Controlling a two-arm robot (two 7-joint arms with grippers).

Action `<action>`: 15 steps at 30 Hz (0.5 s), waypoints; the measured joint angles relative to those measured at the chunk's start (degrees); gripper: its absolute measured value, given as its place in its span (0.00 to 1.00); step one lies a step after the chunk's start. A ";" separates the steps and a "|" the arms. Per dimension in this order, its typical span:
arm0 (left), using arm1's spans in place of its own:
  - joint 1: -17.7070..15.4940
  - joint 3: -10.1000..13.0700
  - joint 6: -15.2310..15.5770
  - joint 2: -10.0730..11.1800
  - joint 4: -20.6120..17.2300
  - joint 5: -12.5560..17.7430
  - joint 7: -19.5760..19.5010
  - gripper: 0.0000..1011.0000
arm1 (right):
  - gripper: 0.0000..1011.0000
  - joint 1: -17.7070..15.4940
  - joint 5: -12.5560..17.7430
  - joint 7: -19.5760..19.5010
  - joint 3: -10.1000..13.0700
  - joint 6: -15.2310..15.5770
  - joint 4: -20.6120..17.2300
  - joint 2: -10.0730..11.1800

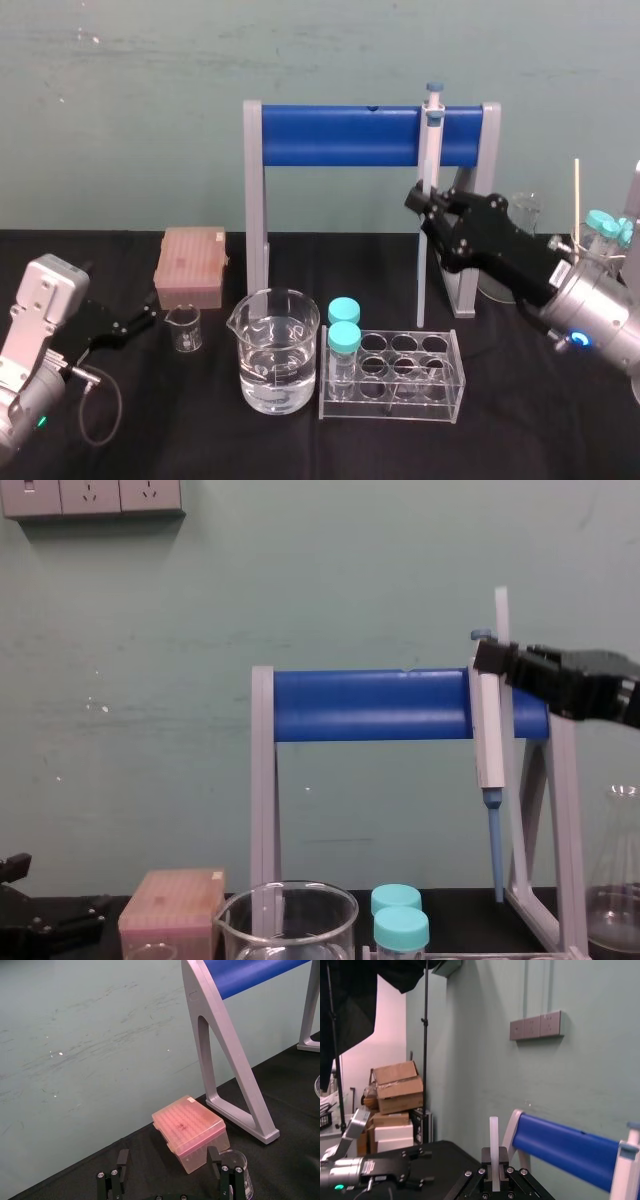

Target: Pick up the stirring rod with one hand, then place it down.

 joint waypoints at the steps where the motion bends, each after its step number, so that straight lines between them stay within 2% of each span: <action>1: 0.00 0.00 0.00 0.00 0.00 0.00 0.00 0.99 | 0.07 -0.36 0.00 0.06 -0.21 0.10 -0.05 0.14; 15: 0.00 0.00 0.00 0.00 0.00 0.00 0.00 0.99 | 0.07 -1.96 -0.81 -0.01 -1.91 1.23 1.44 0.48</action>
